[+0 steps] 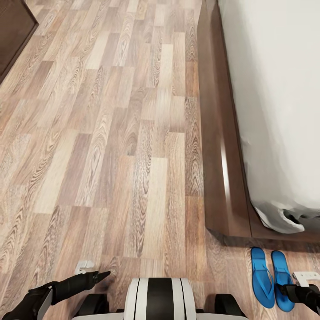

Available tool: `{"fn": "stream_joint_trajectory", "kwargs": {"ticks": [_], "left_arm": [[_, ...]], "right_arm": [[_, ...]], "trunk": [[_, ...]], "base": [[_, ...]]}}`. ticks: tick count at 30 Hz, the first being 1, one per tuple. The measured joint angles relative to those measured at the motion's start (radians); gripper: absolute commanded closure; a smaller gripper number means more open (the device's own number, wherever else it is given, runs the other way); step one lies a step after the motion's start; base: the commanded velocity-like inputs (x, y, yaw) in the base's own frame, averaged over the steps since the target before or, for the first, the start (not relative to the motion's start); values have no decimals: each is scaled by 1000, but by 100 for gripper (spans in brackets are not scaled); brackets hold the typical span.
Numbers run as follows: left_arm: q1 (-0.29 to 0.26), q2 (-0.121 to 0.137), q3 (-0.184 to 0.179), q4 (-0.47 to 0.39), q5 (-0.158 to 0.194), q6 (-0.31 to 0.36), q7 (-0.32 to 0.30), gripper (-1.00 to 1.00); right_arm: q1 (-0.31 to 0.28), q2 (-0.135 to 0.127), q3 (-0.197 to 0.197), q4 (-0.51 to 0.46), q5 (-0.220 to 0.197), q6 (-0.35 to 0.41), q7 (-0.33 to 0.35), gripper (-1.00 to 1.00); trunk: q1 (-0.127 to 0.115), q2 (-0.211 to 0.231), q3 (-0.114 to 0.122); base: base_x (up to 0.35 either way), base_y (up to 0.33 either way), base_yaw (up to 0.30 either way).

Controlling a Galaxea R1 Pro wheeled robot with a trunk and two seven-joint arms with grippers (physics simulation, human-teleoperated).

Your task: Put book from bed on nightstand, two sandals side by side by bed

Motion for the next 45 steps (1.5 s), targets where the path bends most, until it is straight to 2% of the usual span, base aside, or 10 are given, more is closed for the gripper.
{"fn": "stream_joint_trajectory", "kwargs": {"ticks": [11, 16, 20, 21, 22, 24, 26, 32, 35, 45], "left_arm": [[0, -4, -1, 0, -1, 0, 2, -100], [0, -13, 0, 0, -2, 0, 4, -100], [0, -15, -1, 0, -2, 0, 5, -100], [0, -17, -1, 0, -2, 0, 5, -100], [0, -24, -1, 0, -2, 0, 5, -100], [0, -28, 0, 0, -2, 0, 5, -100], [0, -32, -1, 0, -2, 0, 6, -100], [0, -40, -1, 19, -2, 0, 7, -100], [0, -42, -1, 74, -4, -7, 9, -100], [0, -43, 2, 172, -1, -116, 38, -100]], "right_arm": [[0, -7, -1, 9, -7, 1, 27, -100], [1, -36, -5, 18, -21, 4, 194, -100], [1, -102, -11, 20, -89, 8, 371, -100], [1, -125, -13, 25, -128, 10, 422, -100], [1, -163, -14, 59, -216, 11, 494, -100], [2, -182, -10, 104, -277, 12, 531, -100], [2, -190, -5, 147, -321, 12, 551, -100], [2, -199, -4, 241, -397, 11, 570, -100], [2, -199, -4, 302, -450, 2, 567, -100], [3, -192, -3, 377, -472, -3, 561, -100]], "trunk": [[-5, 3, 43], [-7, 4, 62], [-9, 5, 77], [-9, 5, 81], [-10, 5, 85], [-11, 6, 93], [-12, 6, 101], [-14, 8, 124], [-16, 8, 135], [-17, 9, 143]], "base": [[0, 0, 0], [0, 0, 0], [0, 0, 0], [0, 0, 0], [0, 0, 0], [0, 0, 0], [0, 0, 0], [0, 0, 0], [0, 0, 0], [0, 0, 0]]}}
